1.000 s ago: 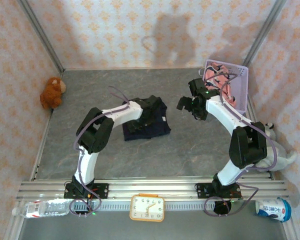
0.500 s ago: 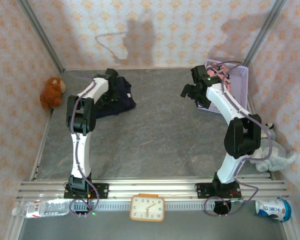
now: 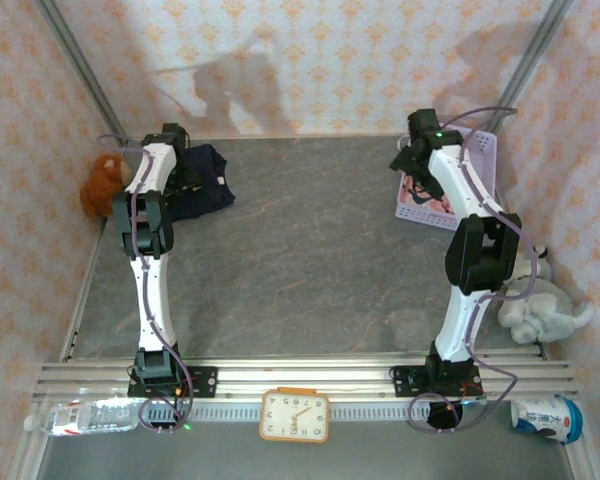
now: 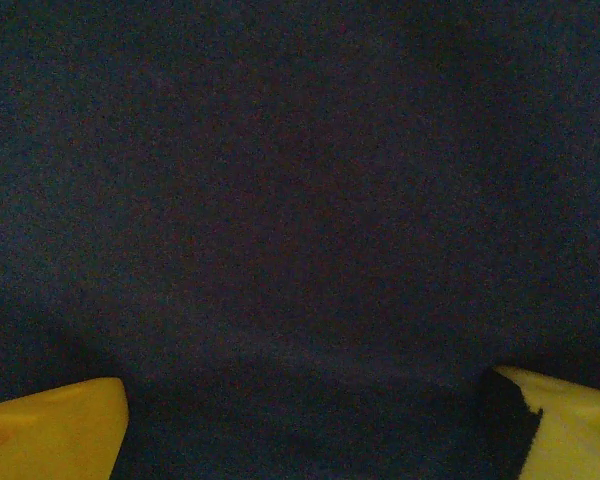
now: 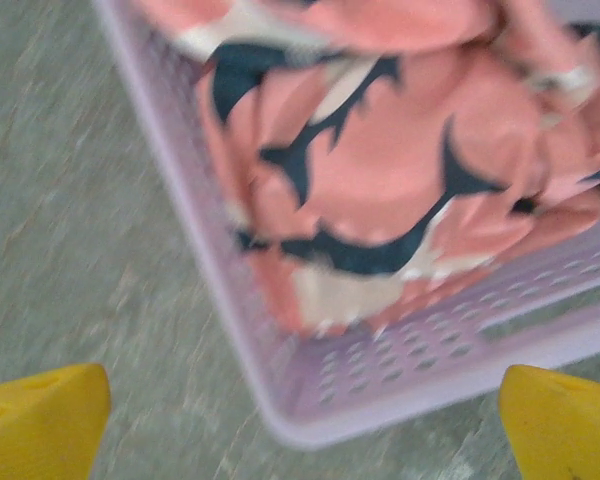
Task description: Fold and stack the mixed laundry pile
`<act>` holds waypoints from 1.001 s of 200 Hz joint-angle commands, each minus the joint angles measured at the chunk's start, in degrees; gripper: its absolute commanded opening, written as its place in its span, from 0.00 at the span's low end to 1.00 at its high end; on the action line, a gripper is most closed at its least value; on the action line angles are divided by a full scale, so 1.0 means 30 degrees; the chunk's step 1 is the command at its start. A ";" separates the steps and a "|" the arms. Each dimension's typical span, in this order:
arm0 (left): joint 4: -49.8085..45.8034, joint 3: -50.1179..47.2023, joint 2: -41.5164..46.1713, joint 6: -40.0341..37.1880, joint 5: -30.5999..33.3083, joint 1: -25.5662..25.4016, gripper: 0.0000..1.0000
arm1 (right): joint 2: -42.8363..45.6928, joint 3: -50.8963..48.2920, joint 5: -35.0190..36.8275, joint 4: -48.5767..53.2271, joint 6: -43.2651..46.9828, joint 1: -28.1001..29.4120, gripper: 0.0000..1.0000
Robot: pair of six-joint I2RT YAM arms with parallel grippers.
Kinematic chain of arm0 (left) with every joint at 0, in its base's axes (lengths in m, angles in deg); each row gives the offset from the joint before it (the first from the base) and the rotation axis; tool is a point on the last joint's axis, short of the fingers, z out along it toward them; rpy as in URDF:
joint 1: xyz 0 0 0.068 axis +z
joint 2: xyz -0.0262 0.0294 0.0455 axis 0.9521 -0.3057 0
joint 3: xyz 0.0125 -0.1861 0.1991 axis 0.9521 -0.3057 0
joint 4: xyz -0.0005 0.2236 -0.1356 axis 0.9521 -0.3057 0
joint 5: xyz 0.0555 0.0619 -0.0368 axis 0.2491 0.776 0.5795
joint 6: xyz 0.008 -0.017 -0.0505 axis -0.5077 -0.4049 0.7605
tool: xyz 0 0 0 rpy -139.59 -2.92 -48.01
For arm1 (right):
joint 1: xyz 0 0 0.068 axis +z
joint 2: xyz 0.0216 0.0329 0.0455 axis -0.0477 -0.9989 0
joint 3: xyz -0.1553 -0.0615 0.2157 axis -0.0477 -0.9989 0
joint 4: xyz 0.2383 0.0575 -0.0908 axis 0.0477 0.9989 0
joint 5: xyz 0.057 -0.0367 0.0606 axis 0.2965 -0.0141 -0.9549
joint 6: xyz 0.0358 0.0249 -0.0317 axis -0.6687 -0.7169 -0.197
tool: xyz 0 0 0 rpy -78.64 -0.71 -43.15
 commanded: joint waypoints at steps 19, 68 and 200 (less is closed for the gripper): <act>-0.0942 -0.1151 0.2475 -0.0211 0.0014 0.0223 0.97 | -0.2267 0.1296 0.0531 0.0482 -0.0939 -0.2569 0.99; 0.4208 -0.8410 0.8551 0.3237 -0.3669 -0.2962 1.00 | -0.5492 0.3129 -0.1578 0.0000 -0.0114 -0.4055 0.99; 0.9817 -1.6132 1.3118 0.8569 -0.4686 -0.9971 1.00 | 0.0507 0.5438 -0.6151 -0.2267 0.0565 -0.6207 0.00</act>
